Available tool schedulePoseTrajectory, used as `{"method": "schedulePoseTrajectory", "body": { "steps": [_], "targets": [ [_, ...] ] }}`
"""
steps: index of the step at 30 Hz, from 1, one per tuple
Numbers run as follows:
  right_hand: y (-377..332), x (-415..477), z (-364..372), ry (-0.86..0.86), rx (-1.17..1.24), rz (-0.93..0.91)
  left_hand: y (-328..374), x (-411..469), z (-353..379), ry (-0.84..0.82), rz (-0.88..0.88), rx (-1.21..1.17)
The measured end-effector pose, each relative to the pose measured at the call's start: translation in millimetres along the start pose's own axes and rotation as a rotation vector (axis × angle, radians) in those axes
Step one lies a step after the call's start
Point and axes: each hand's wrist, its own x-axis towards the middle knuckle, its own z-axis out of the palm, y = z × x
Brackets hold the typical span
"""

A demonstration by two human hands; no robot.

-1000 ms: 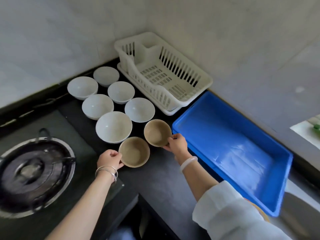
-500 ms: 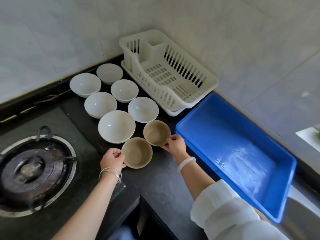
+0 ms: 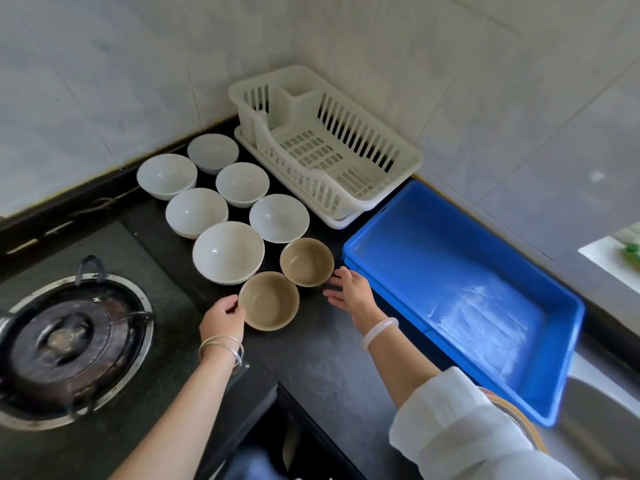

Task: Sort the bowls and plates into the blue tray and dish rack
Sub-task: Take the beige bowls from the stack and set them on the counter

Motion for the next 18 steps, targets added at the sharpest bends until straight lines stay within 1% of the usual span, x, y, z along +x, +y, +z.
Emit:
{"method": "schedulePoseTrajectory", "body": {
  "steps": [4, 6, 8, 11, 15, 18],
  "targets": [
    [4, -30, -31, -0.046, 0.025, -0.063, 13, -20, 3, 0.081, 0.108, 0.043],
    [10, -46, -51, -0.051, 0.021, -0.125, 21, -34, 11, 0.06, 0.13, 0.027],
    [16, -63, -74, -0.029, 0.004, -0.174, 27, -51, 24, -0.03, 0.144, -0.007],
    [29, -83, -111, 0.056, -0.047, -0.225, 34, -81, 50, -0.24, 0.209, -0.017],
    [54, -104, -164, 0.249, -0.128, -0.265, 35, -130, 96, -0.462, 0.331, 0.172],
    [81, -120, -202, 0.394, -0.152, -0.254, 33, -170, 126, -0.613, 0.426, 0.283]
  ]
}}
